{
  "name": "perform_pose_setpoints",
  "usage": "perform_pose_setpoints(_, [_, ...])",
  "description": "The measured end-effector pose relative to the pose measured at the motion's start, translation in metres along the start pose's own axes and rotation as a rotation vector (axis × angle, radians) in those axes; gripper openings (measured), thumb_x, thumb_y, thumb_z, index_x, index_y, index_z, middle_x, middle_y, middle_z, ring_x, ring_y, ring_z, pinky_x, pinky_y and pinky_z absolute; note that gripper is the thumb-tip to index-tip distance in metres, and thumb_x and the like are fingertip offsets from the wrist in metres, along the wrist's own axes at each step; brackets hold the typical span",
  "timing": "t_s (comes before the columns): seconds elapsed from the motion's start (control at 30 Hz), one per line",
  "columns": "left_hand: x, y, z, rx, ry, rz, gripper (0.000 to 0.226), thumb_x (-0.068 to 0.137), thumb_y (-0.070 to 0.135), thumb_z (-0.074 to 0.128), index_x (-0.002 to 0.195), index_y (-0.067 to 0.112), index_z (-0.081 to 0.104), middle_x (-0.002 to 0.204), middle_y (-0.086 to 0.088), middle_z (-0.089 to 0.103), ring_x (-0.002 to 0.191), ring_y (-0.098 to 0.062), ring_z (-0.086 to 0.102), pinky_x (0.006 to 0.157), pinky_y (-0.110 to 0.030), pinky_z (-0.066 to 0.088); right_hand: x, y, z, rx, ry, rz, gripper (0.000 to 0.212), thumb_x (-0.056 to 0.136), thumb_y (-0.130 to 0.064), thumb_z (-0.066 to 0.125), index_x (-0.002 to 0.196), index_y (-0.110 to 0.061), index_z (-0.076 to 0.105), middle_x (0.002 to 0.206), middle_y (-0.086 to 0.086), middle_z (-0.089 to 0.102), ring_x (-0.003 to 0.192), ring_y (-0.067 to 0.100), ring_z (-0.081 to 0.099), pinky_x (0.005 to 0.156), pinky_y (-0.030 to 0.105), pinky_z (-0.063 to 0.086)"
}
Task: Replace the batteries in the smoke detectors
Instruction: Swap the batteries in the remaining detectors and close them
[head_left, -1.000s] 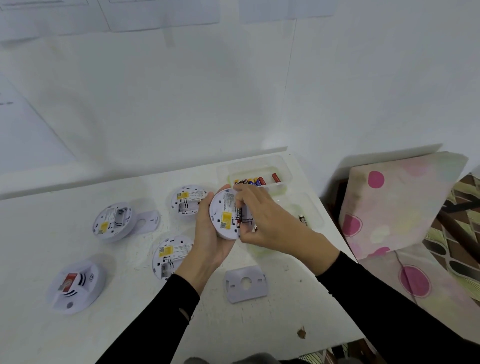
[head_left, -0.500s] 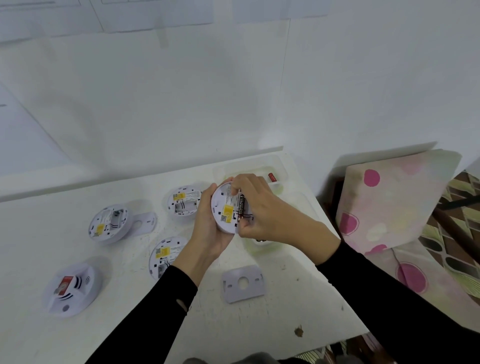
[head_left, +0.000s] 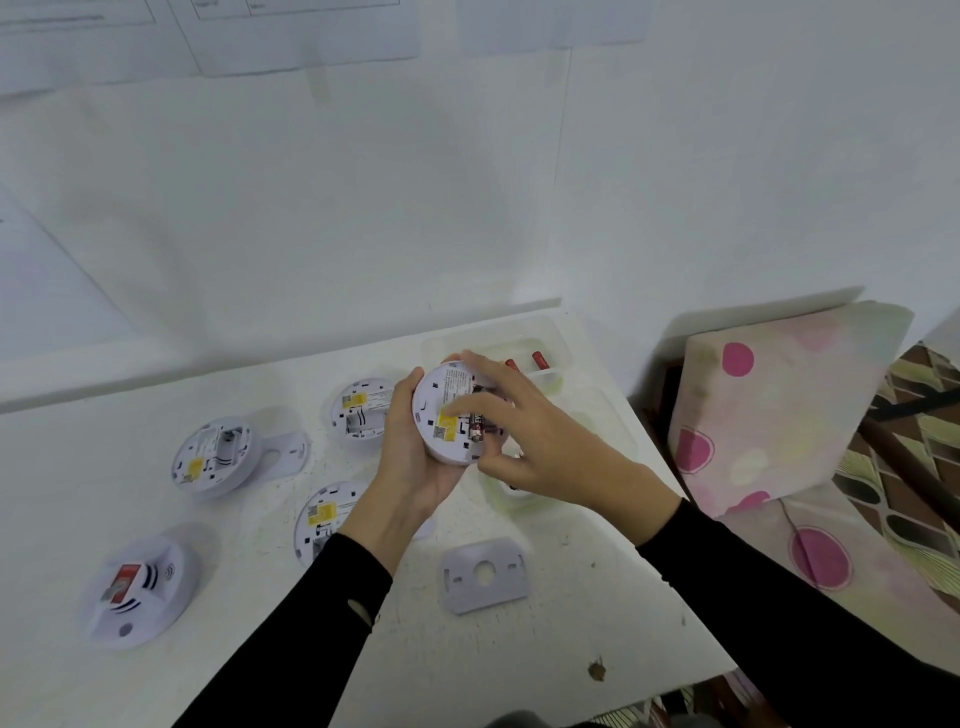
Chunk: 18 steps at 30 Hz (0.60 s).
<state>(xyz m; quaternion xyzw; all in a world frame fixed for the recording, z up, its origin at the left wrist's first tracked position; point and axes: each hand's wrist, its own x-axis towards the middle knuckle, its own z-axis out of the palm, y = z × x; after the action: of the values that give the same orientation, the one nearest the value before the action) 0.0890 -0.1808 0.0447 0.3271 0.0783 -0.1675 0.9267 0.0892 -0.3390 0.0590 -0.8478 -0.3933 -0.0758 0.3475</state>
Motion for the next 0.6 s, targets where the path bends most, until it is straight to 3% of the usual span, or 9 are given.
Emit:
perform_pose_setpoints(0.1, [0.002, 0.001, -0.002, -0.069, 0.009, -0.001, 0.047, 0.098, 0.048, 0.037, 0.123, 0.018, 0.06, 0.114, -0.015, 0.068, 0.096, -0.028, 0.068, 0.082, -0.038, 0.053, -0.007, 0.005, 0.005, 0.013, 0.105, -0.068, 0.026, 0.094, -0.013, 0.052, 0.116, -0.012, 0.067, 0.151, 0.015, 0.034, 0.14, 0.022, 0.034, 0.111, 0.033, 0.036])
perform_pose_setpoints(0.17, [0.003, 0.002, -0.004, -0.103, 0.012, 0.003, 0.043, 0.098, 0.047, 0.037, 0.121, 0.019, 0.061, 0.112, -0.015, 0.067, 0.096, -0.029, 0.066, 0.079, -0.037, 0.054, -0.012, 0.005, 0.007, 0.083, 0.15, -0.012, 0.024, 0.097, -0.012, 0.053, 0.116, -0.012, 0.067, 0.148, 0.009, 0.041, 0.138, 0.016, 0.038, 0.109, 0.029, 0.037])
perform_pose_setpoints(0.27, [0.005, 0.0, -0.009, -0.119, 0.018, 0.004, 0.036, 0.099, 0.043, 0.04, 0.114, 0.018, 0.062, 0.112, -0.015, 0.067, 0.105, -0.034, 0.06, 0.083, -0.047, 0.056, -0.012, -0.003, 0.007, 0.427, 0.286, 0.233, 0.021, 0.098, -0.013, 0.053, 0.116, -0.017, 0.064, 0.137, -0.002, 0.055, 0.129, 0.009, 0.049, 0.106, 0.027, 0.041])
perform_pose_setpoints(0.37, [0.004, 0.001, -0.016, -0.111, 0.06, 0.036, 0.034, 0.098, 0.04, 0.042, 0.105, 0.016, 0.066, 0.114, -0.016, 0.067, 0.112, -0.04, 0.058, 0.097, -0.059, 0.048, -0.007, 0.004, -0.001, 0.626, 0.531, 0.502, 0.013, 0.097, -0.019, 0.056, 0.107, -0.021, 0.063, 0.107, -0.002, 0.068, 0.1, 0.014, 0.066, 0.092, 0.032, 0.052])
perform_pose_setpoints(0.43, [0.002, 0.003, -0.02, -0.119, 0.088, 0.044, 0.036, 0.099, 0.039, 0.042, 0.102, 0.015, 0.068, 0.112, -0.016, 0.068, 0.114, -0.041, 0.056, 0.1, -0.06, 0.045, -0.007, 0.019, -0.006, 0.472, 0.44, 0.704, 0.007, 0.095, -0.022, 0.059, 0.097, -0.023, 0.066, 0.094, -0.003, 0.071, 0.085, 0.019, 0.068, 0.082, 0.028, 0.055])
perform_pose_setpoints(0.53, [-0.002, 0.004, -0.023, -0.11, 0.104, 0.041, 0.035, 0.099, 0.038, 0.042, 0.1, 0.016, 0.069, 0.113, -0.016, 0.068, 0.122, -0.043, 0.053, 0.099, -0.061, 0.045, -0.017, 0.038, -0.001, 0.147, 0.061, 0.845, 0.016, 0.09, -0.024, 0.065, 0.104, -0.017, 0.069, 0.096, 0.001, 0.072, 0.07, 0.009, 0.061, 0.063, 0.008, 0.043])
perform_pose_setpoints(0.6, [-0.004, 0.004, -0.024, -0.111, 0.107, 0.032, 0.033, 0.098, 0.037, 0.044, 0.103, 0.016, 0.069, 0.118, -0.017, 0.065, 0.13, -0.044, 0.049, 0.096, -0.062, 0.047, -0.023, 0.042, 0.005, 0.122, -0.017, 0.866, 0.023, 0.087, -0.023, 0.068, 0.108, -0.017, 0.065, 0.092, 0.004, 0.07, 0.067, 0.009, 0.059, 0.058, 0.013, 0.041])
